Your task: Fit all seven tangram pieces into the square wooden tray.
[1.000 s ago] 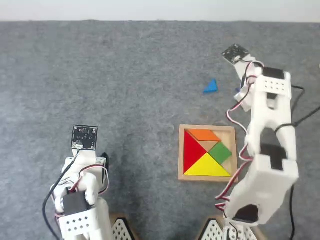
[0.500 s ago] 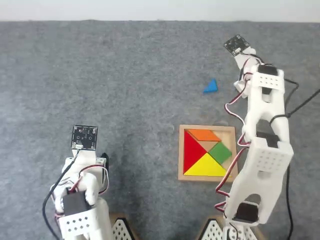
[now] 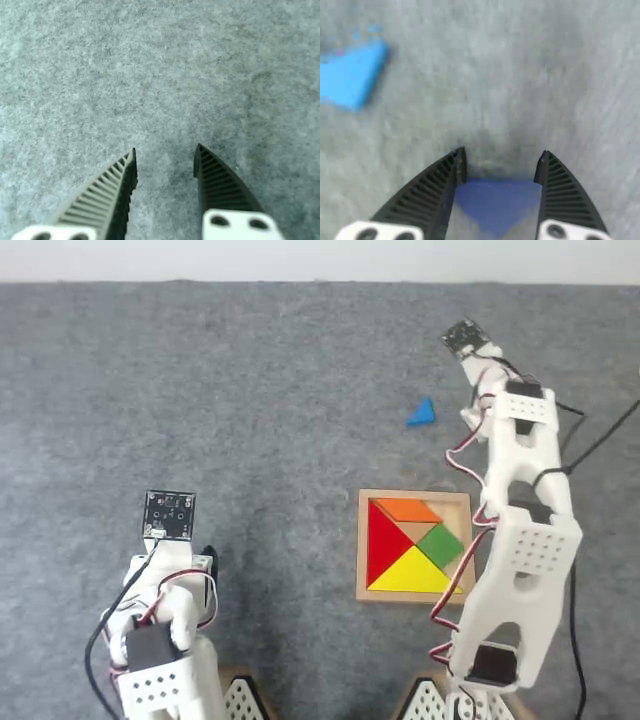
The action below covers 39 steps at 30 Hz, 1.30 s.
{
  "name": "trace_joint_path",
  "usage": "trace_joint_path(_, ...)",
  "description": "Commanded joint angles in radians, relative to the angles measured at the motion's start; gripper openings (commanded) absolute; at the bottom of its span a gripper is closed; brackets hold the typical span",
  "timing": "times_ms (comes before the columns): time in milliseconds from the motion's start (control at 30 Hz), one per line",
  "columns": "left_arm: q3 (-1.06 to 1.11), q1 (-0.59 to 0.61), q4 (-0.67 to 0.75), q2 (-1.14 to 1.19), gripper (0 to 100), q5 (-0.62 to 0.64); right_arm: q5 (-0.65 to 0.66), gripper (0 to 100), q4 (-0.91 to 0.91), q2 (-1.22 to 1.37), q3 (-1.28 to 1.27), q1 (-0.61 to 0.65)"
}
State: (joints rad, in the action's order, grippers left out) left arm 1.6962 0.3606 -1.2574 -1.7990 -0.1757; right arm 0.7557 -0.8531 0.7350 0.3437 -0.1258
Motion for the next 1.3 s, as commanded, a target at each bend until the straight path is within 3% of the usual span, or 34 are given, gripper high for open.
trace_joint_path(0,-0.015,-0.006,-0.006,-0.02,18,0.011,0.086,22.7,-0.125,-0.025,0.055,-0.071)
trace_joint_path(433,-0.015,-0.006,-0.006,-0.02,18,0.011,0.183,22.7,-0.667,-0.295,0.049,-0.249)
trace_joint_path(600,-0.015,-0.006,-0.006,-0.02,18,0.011,0.206,22.7,-0.639,-0.295,0.049,-0.34)
trace_joint_path(667,-0.015,-0.006,-0.006,-0.02,18,0.011,0.087,22.7,-0.611,-0.288,0.046,-0.338)
trace_joint_path(833,-0.015,-0.006,-0.006,-0.02,18,0.011,-0.565,22.7,-0.558,-0.194,0.038,-0.228)
trace_joint_path(933,-0.015,-0.006,-0.006,-0.02,18,0.011,-0.865,22.7,-0.486,-0.165,0.068,-0.16)
trace_joint_path(1133,-0.015,-0.006,-0.006,-0.02,18,0.011,-1.255,23.0,-0.447,-0.157,0.143,-0.081)
trace_joint_path(1267,-0.015,-0.006,-0.006,-0.02,18,0.011,-1.28,23.0,-0.34,-0.143,0.144,-0.088)
